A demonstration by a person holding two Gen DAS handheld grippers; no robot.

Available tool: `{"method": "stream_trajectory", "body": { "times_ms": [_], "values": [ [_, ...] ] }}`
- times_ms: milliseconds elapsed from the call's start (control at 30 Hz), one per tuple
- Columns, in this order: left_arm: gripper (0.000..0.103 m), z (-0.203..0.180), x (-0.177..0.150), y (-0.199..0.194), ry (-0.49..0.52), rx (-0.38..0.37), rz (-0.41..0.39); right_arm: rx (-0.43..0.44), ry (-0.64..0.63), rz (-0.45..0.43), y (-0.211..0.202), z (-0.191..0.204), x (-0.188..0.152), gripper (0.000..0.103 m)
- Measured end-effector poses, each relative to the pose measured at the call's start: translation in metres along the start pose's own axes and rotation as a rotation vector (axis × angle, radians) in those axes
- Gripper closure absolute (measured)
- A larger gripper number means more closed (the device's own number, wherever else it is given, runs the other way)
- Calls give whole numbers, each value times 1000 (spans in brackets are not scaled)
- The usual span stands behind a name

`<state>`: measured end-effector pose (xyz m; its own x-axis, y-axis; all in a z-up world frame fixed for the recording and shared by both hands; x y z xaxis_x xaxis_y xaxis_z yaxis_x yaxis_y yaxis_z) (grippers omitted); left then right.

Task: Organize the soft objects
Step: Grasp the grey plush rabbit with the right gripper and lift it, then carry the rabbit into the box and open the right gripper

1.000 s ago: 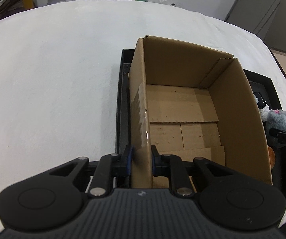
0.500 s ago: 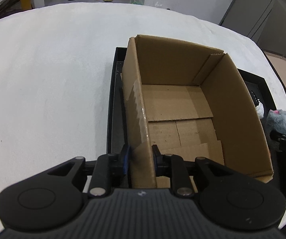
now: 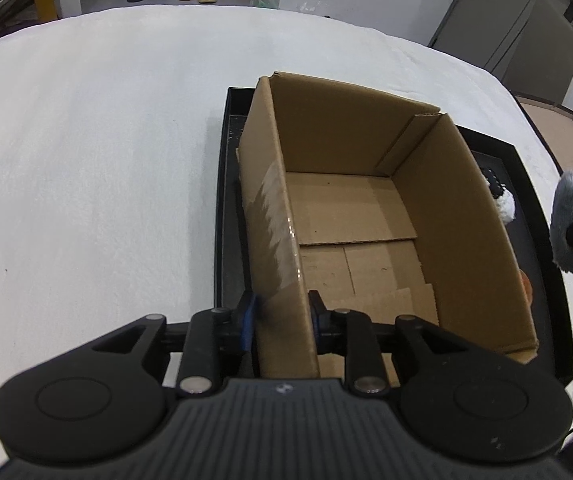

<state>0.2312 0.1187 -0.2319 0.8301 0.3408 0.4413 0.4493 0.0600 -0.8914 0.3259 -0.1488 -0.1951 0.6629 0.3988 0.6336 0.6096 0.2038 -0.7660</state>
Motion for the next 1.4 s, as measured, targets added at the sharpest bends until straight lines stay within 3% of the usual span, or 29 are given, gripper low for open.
{"method": "stream_trajectory", "body": {
  "times_ms": [500, 667, 867, 1267, 1400],
  "values": [
    [67, -12, -5, -3, 54, -24, 1, 103, -68, -96, -17, 46, 28, 34],
    [68, -10, -5, -3, 48, -38, -28, 134, -97, -112, -16, 68, 36, 34],
    [77, -2, -3, 8, 1, -50, -31, 156, -126, -111, -11, 89, 38, 34],
    [77, 18, -3, 15, -116, -118, -16, 228, -120, -94, 5, 120, 37, 33],
    [77, 21, -4, 17, -164, -139, -16, 296, -33, -75, 5, 125, 42, 29]
  ]
}}
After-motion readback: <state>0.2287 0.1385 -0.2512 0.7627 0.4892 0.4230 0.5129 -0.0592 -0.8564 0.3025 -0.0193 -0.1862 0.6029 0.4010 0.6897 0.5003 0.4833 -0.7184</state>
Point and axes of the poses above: each gripper's, at about its wrist camera, not at the fingertips, and y roughly the way its jaws point, z to its left, x to its top, the point moved 5 cm from there along y, roughly the way its jaws point, and after that the axes turned 6 degrees about x, right-handed, at the moved point
